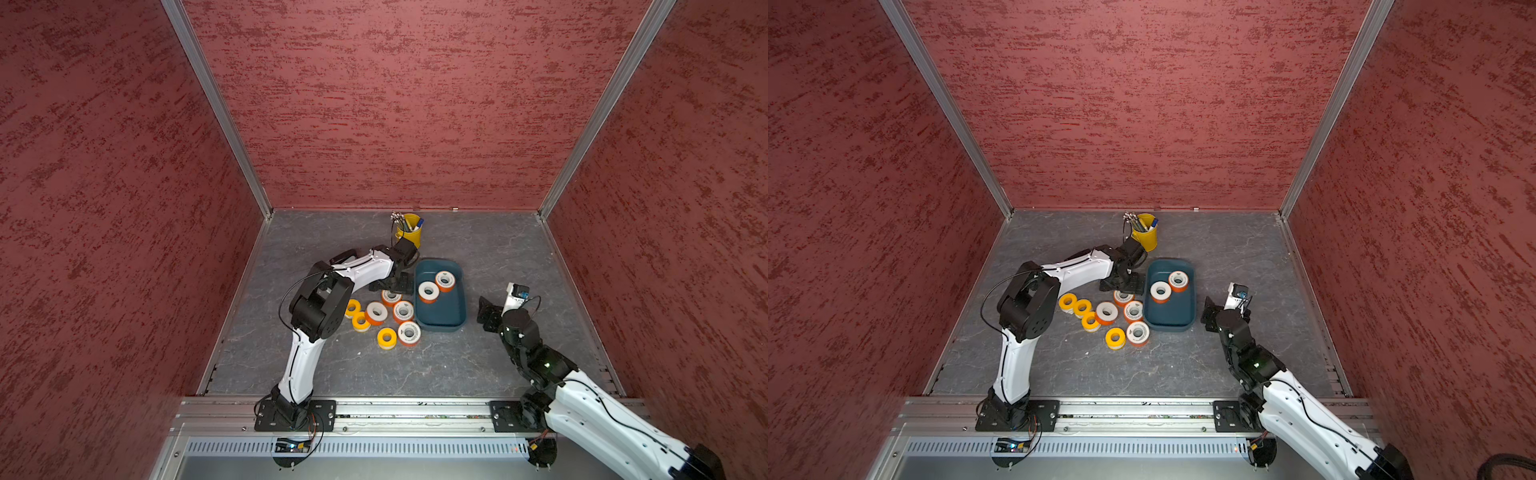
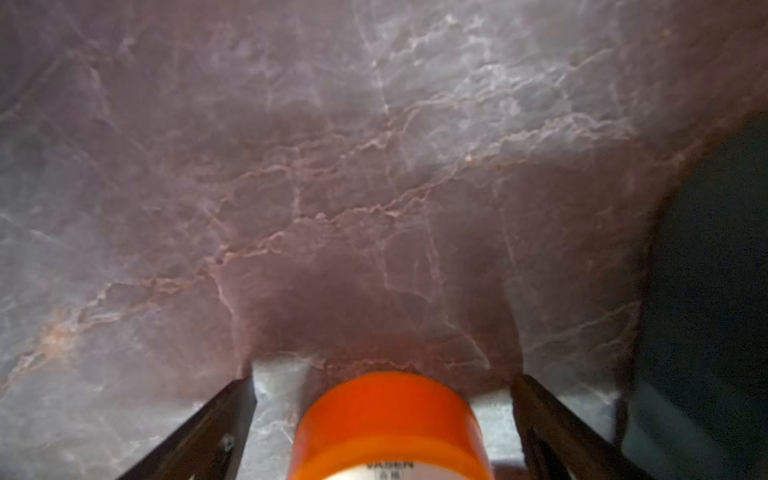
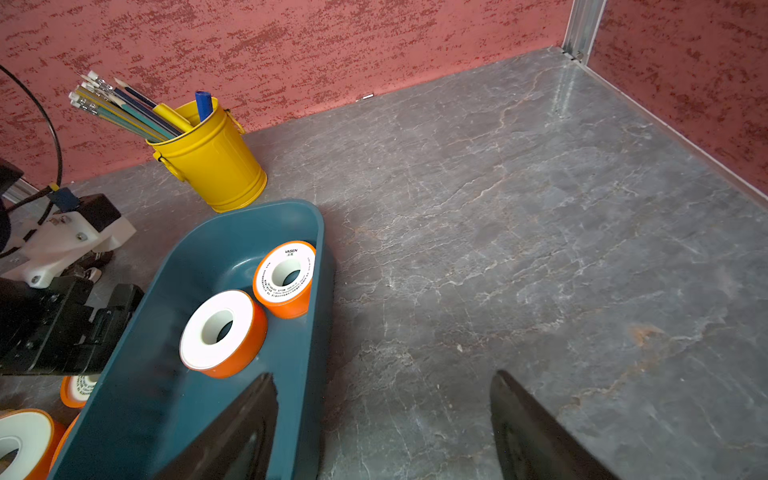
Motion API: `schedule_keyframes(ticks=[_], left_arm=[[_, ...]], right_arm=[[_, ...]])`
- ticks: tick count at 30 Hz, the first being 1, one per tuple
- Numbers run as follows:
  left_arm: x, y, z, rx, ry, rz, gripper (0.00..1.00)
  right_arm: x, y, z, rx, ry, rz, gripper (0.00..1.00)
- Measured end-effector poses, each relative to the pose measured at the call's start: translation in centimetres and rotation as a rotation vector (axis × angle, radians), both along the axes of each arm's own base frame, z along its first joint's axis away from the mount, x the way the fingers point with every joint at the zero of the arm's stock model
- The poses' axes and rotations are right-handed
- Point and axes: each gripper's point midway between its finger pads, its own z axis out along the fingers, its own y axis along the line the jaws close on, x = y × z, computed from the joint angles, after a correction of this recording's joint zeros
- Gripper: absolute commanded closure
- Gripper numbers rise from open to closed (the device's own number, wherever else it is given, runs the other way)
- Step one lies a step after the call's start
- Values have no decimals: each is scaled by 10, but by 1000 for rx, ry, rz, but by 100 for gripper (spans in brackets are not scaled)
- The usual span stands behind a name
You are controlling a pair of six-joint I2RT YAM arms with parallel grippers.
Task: Put the sealing tape into the storage box
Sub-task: Pick up the sealing tape at the center of the board, then place the sealing tape in the storage box.
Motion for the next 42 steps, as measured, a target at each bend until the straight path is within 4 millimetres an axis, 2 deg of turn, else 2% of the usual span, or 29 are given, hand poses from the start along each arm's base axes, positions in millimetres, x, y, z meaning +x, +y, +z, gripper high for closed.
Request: schedule_keyframes(ticks=[2,9,15,23,25,29,34,37,42], left_arm=[[-4,2,-1,5,0,1,0],[-16,7,1,22,-3,11,13],[-23,10,2,44,0,11,32],[-24,12,8,50,-6,5,32],[-23,12,18,43,-23,6,32],[-16,11,53,13,-91,11,32],[-3,-6,97,-47,-182,-4,32],[-3,-28,117,-80,-221,-46,32],[-15,-84,146,-139,-269,-160,32]], right_arm=[[0,0,-1,-2,3,1,18],[0,1,-4,-5,13,7,18],[0,2,-4,-5,13,8,18],[0,2,-4,-7,15,11,18],[0,2,-5,-8,17,11,18],[0,2,-5,-9,19,11,18],[0,2,-6,-11,22,12,18],[0,3,-7,-10,24,15,18],[0,4,-7,-10,27,18,18]])
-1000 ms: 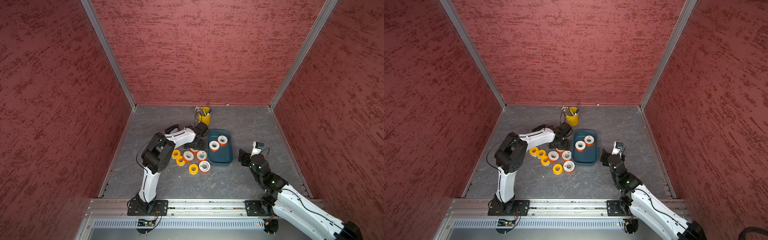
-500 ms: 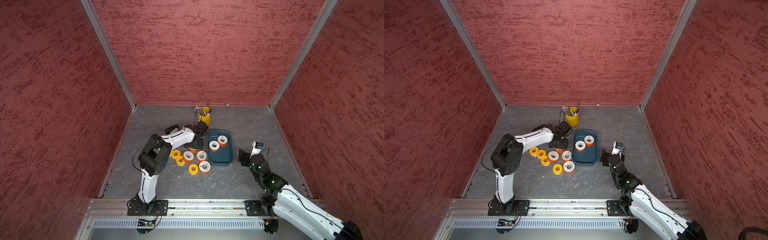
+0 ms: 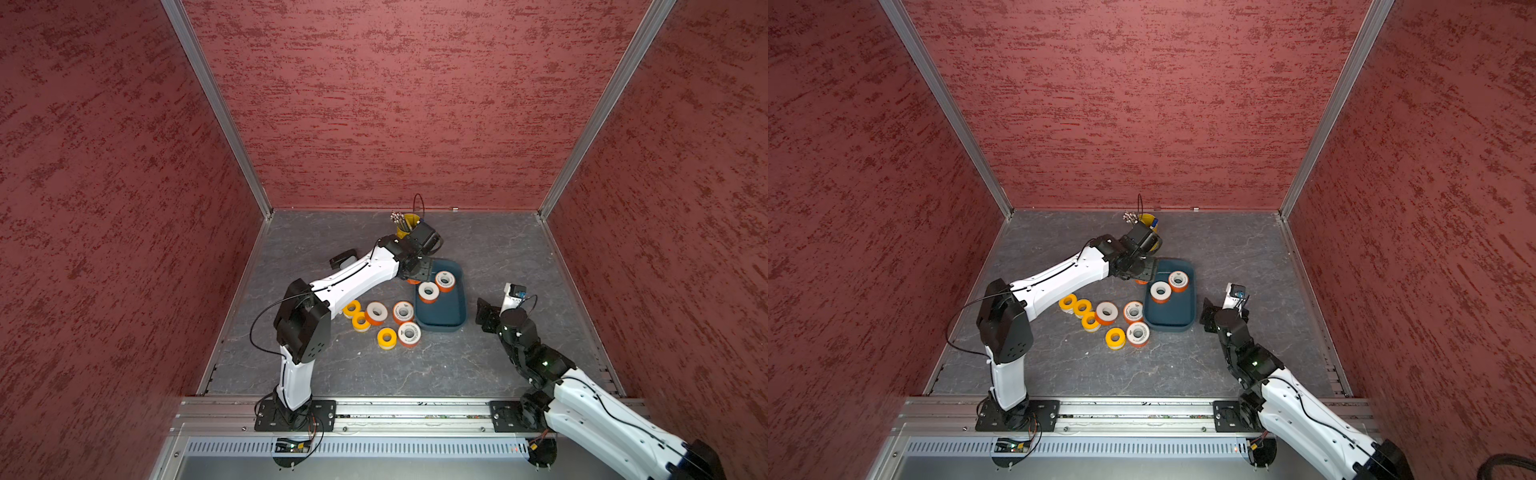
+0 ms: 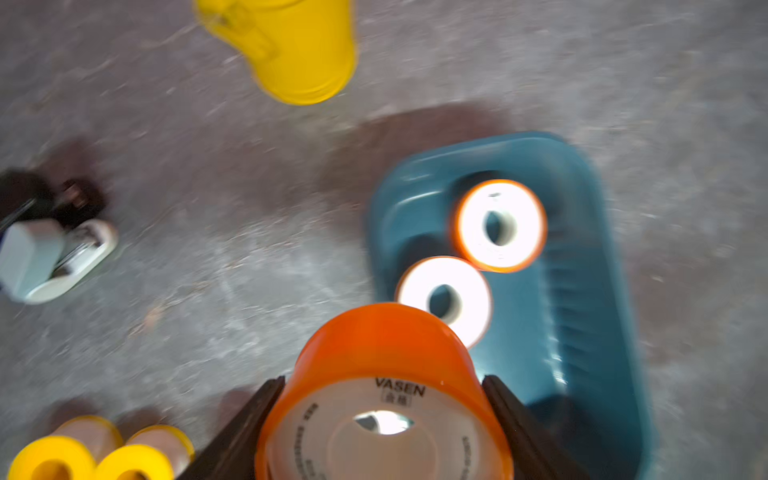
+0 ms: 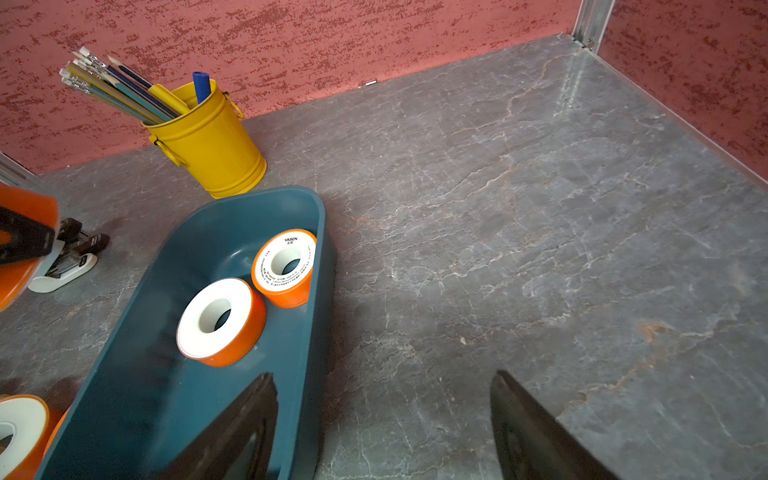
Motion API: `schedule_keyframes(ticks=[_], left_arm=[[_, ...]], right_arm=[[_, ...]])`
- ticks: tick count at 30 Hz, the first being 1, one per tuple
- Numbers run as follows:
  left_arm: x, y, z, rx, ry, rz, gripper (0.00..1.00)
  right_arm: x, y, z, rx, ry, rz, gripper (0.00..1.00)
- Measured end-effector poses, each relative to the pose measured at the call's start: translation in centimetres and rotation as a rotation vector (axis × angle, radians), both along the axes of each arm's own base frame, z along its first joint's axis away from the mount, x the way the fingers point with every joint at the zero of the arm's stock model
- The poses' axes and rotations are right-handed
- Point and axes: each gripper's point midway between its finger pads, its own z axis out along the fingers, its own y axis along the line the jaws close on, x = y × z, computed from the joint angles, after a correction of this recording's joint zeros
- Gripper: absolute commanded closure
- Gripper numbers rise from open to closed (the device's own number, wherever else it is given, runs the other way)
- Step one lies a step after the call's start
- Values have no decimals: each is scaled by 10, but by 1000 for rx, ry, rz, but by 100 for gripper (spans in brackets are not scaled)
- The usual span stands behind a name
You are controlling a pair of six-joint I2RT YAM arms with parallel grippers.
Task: Put the sealing tape into the storage box
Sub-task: Place the sealing tape in the storage box.
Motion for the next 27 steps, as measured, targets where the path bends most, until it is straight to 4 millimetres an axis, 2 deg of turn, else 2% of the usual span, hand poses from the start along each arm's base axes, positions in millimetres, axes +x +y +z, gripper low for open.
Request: schedule_keyframes(ticks=[4,7,10,14,21,27], left_arm=[[-11,-47,3,-15,-14,-95,32],[-19,-72,-10,-7,6,-147,32],[-24,-86,-29,15,32,-174,32],[-31,-89,-55,58,74,-189,32],[-37,-93,-67,65,93,-204,32],[-51,-86,-96,96,142,-222,30]], right_arm=[[0,0,0,0,0,0,18],[0,0,0,0,0,0,18],[0,0,0,0,0,0,18],[0,0,0,1,-1,0,18],[0,0,1,3,-5,0,18],[0,0,2,4,-6,0,18]])
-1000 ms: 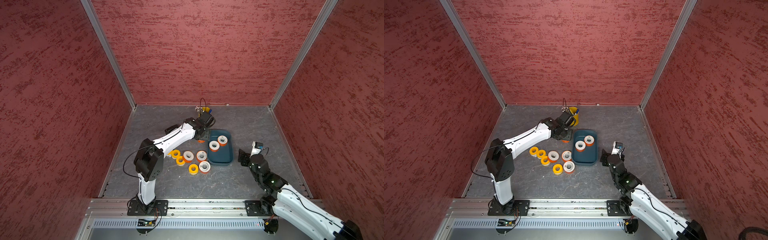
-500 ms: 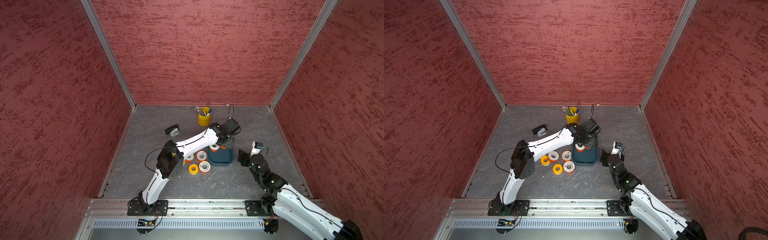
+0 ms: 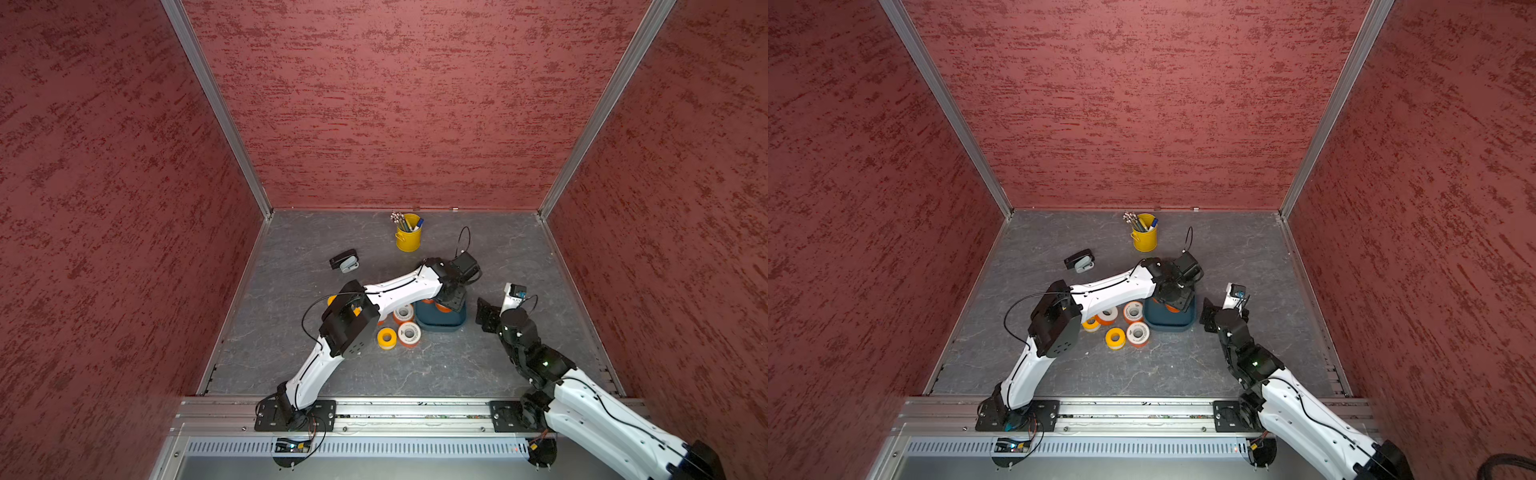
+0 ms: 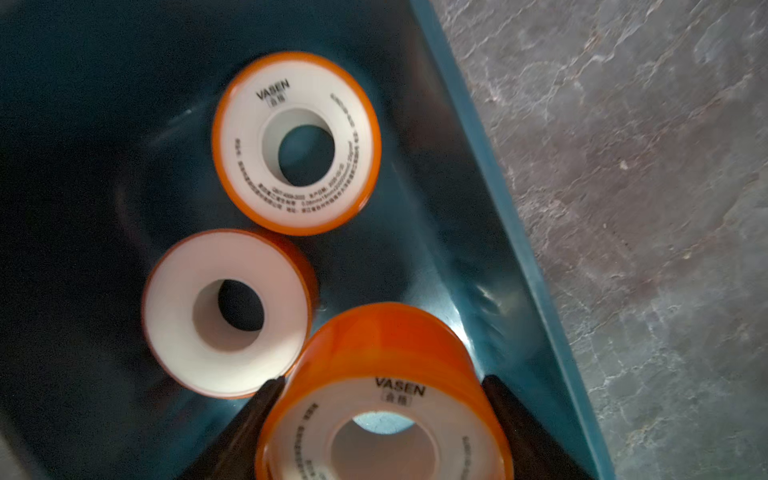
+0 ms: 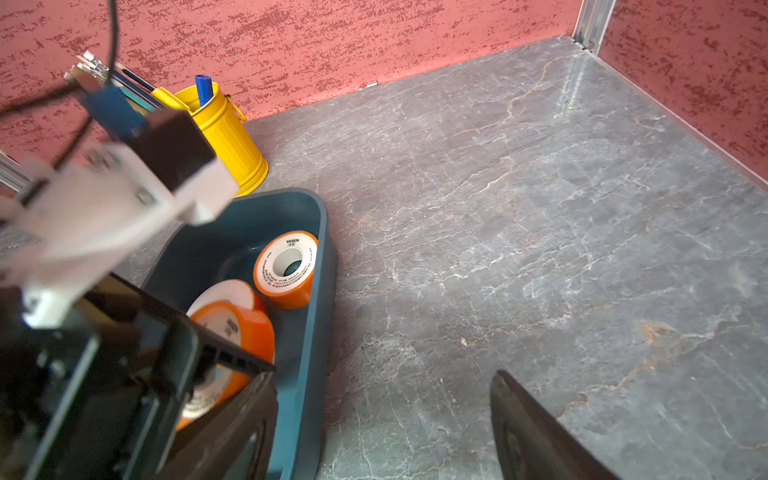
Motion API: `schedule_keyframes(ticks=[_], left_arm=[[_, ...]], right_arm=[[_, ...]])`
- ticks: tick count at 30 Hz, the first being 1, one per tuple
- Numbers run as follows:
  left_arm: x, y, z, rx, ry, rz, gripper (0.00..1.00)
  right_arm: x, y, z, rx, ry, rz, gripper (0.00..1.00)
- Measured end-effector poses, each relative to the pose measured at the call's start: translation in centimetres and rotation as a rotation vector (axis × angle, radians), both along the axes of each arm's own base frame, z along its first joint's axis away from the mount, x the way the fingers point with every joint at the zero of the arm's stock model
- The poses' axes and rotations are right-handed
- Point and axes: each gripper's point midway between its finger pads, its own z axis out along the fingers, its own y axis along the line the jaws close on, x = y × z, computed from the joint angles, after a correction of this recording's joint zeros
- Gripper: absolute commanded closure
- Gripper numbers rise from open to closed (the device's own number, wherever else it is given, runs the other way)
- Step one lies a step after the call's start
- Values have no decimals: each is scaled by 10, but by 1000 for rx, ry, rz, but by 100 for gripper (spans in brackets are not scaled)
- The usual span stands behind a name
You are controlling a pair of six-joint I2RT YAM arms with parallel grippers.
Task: Put the sealing tape into the storage box
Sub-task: Place the sealing tape in the storage box.
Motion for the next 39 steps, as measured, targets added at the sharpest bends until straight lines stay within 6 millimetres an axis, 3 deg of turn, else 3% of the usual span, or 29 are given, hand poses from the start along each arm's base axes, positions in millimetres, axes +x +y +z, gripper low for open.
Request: schedule_keyframes(ticks=[7,22,25,29,39], left_arm=[[-6,1,-15,6,15,-15,28],[1,-7,-10,-26,-21,-18,22],[2,-7,-10,-26,-24,-19,13],[3,-7,-9,-22,-34,-25,10],[8,-7,-4,-15,-61,-22,9]], right_arm=[[0,0,0,0,0,0,18],[0,0,1,3,-4,0,18],[0,0,1,3,-4,0,18],[0,0,1,2,-4,0,18],[0,0,1,3,-4,0,18]])
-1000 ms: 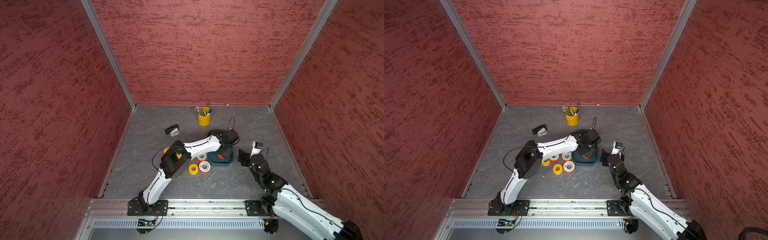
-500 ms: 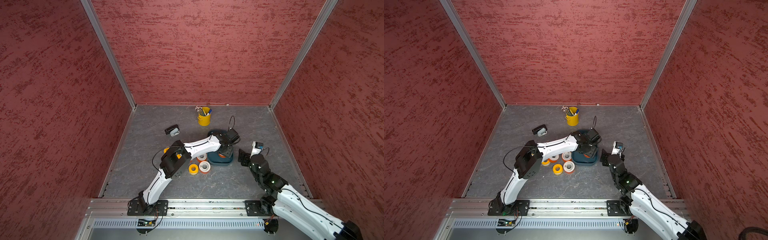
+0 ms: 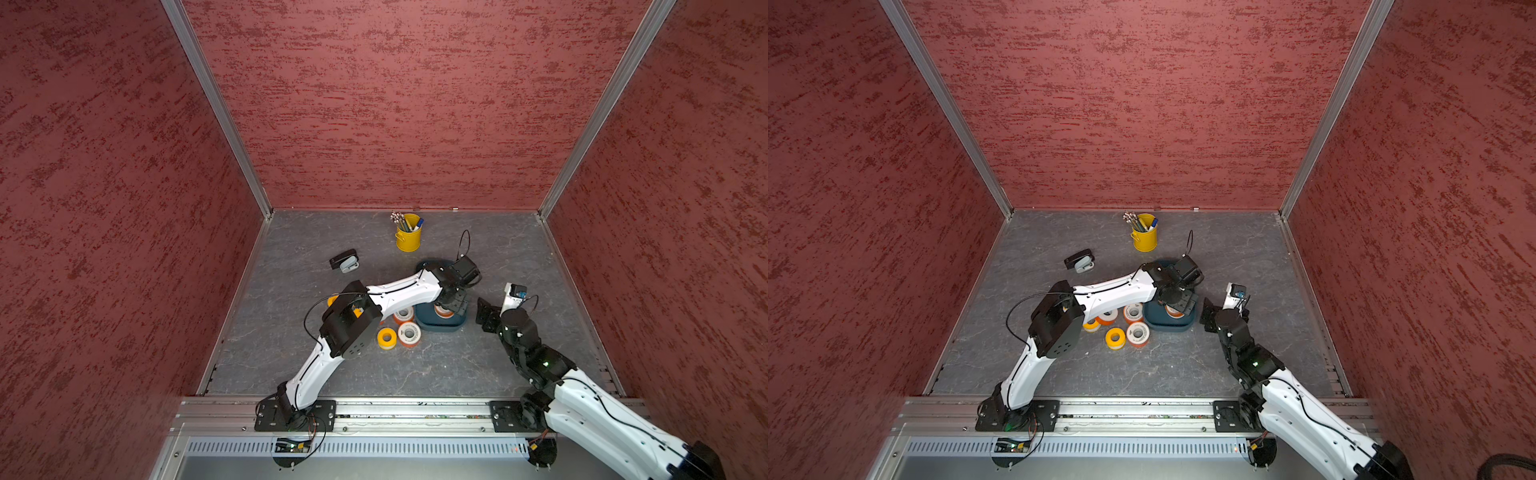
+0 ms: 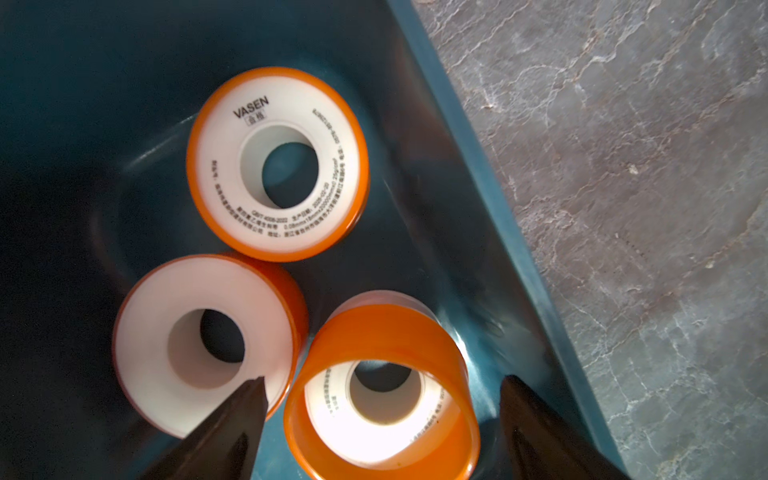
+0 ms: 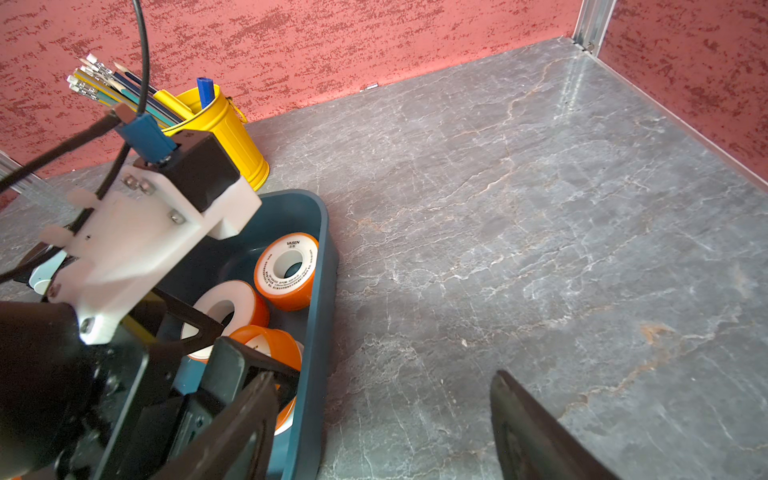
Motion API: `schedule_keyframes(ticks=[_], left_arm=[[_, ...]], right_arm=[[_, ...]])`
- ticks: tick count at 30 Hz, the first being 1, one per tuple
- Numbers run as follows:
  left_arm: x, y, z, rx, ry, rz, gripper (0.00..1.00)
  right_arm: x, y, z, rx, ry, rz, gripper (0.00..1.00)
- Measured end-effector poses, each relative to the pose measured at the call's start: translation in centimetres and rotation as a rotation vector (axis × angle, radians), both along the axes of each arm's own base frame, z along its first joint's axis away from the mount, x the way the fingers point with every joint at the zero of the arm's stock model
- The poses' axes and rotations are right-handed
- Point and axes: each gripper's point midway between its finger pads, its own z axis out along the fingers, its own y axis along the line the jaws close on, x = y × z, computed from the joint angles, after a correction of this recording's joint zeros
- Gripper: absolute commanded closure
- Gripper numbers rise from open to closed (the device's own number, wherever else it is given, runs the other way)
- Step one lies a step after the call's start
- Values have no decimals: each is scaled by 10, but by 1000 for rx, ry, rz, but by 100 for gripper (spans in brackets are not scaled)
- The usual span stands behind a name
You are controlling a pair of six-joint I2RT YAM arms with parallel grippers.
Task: Put the sealing tape into the storage box
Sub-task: Place the sealing tape in the storage box.
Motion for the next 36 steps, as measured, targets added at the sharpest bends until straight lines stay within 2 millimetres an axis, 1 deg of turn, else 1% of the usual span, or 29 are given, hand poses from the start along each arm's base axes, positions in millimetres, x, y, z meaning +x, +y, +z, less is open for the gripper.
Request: schedule_keyframes(ticks=[2,5,11,14,16,21,26,28,33,36], left_arm=[[1,1,3,0,-7,3,10],[-1,5,12,-9,-19,5,15],[-7,18,29,-37,-30,24,39],[-7,21,31,-67,-25,32,51],[-6,21,29,-83,-10,37,54],[-3,15,31,-129,9,34,56],[3,-1,33,-164,11,22,58],[6,-7,28,-166,17,18,58],[9,-13,10,-144,35,14,63],[12,-16,4,-133,39,11,69]], right_arm=[[0,0,0,0,0,0,18],[0,0,0,0,0,0,18],[0,0,0,0,0,0,18],[0,0,0,0,0,0,18],[0,0,0,-1,1,0,18],[0,1,-1,0,2,3,18],[0,1,-1,1,3,5,18],[0,1,-1,1,3,6,18],[0,1,-1,1,3,6,18],[0,1,-1,1,3,6,18]])
